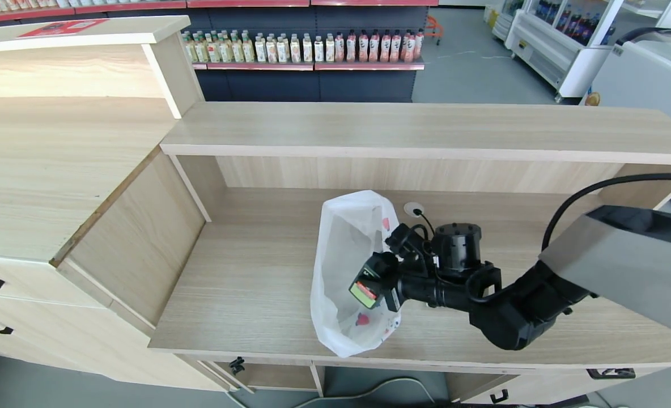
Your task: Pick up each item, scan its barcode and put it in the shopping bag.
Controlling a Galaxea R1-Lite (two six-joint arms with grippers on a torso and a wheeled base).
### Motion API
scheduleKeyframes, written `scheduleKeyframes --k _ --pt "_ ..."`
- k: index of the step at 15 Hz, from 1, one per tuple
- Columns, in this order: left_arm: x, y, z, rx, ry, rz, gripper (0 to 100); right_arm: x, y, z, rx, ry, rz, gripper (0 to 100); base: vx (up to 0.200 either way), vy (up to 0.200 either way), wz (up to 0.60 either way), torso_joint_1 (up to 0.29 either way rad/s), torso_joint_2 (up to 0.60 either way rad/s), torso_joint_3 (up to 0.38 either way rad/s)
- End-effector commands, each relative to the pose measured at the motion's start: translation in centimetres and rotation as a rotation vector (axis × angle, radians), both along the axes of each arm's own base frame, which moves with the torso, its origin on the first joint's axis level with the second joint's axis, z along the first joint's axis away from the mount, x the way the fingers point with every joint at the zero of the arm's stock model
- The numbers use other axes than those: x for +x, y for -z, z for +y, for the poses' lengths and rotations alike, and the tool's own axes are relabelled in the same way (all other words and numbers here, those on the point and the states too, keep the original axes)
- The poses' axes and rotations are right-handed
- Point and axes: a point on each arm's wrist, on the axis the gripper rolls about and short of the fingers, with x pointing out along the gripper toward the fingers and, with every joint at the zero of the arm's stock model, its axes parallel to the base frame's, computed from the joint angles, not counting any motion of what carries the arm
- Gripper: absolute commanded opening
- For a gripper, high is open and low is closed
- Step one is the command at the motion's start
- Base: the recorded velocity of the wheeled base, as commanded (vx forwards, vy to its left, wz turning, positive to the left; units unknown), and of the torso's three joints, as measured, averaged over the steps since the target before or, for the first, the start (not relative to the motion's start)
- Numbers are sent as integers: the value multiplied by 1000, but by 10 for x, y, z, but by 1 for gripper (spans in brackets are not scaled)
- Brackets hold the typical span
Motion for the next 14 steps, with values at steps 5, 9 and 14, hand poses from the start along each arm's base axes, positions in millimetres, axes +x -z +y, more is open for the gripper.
scheduleKeyframes --k 5,9,14 --pt "0 1 0 0 -1 2 100 15 30 11 -61 -30 -25 100 0 0 0 0 0 0" --pt "0 0 0 0 -1 0 100 16 19 11 -13 -14 -9 100 0 0 0 0 0 0" --pt "0 0 0 0 -1 0 100 3 -67 -14 398 142 221 100 0 0 0 0 0 0"
